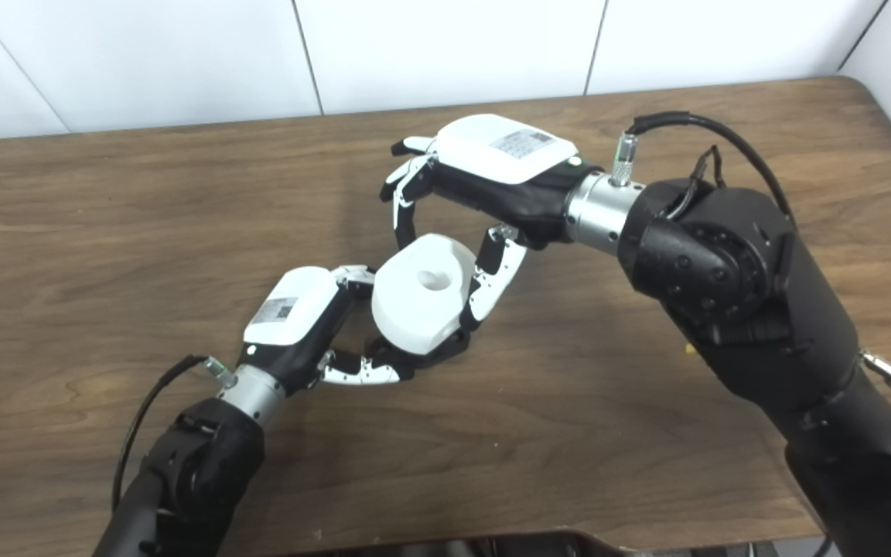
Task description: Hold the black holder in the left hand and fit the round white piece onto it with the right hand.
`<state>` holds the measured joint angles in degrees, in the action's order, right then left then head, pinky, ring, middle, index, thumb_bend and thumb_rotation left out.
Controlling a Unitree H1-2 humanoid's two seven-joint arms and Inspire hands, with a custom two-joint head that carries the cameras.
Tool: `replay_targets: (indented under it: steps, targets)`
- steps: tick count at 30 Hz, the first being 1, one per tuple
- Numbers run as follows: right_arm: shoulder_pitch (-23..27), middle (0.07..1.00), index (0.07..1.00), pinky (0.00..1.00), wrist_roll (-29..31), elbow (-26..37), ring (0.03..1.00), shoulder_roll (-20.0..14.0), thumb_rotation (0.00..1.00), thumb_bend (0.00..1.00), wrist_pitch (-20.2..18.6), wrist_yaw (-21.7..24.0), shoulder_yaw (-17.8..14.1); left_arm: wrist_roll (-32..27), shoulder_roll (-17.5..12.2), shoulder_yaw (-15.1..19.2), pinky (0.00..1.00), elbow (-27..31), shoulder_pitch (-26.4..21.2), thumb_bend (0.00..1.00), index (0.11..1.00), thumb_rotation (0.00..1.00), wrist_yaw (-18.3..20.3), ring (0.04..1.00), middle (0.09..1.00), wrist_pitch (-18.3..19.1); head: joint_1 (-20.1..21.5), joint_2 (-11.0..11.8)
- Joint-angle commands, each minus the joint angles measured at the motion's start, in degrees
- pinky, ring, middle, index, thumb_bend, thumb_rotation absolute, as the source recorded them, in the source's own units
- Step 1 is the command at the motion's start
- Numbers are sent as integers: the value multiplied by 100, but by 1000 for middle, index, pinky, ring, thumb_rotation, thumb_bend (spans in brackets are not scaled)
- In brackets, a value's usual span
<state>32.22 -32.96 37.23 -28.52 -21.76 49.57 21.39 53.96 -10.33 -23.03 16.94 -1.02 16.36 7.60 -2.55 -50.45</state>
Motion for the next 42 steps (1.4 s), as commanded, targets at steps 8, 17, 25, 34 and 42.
replay_targets:
  steps: [8,17,25,34,42]
  targets:
    - [197,831,483,900,28,61,972,-11,136,525,105,-96,-141,468,-364,-143,817,-332,248,522,486,48,170,826,711,120,48,33]
    - [131,832,483,903,97,72,974,-69,135,525,144,-65,-139,496,-434,-264,807,-277,241,521,486,47,147,802,694,62,95,4]
    - [56,830,484,896,110,-10,973,-83,136,525,343,-71,-75,480,-377,-270,795,-218,236,521,486,47,249,808,701,168,122,-19]
    - [-59,829,485,968,-5,-120,980,-71,134,524,639,-56,22,481,-342,-277,794,-189,227,521,486,48,304,810,706,206,125,-45]
    - [-108,823,484,971,-78,-310,990,-77,133,524,968,-119,25,534,-294,-288,805,-164,217,521,486,48,386,822,713,261,142,-40]
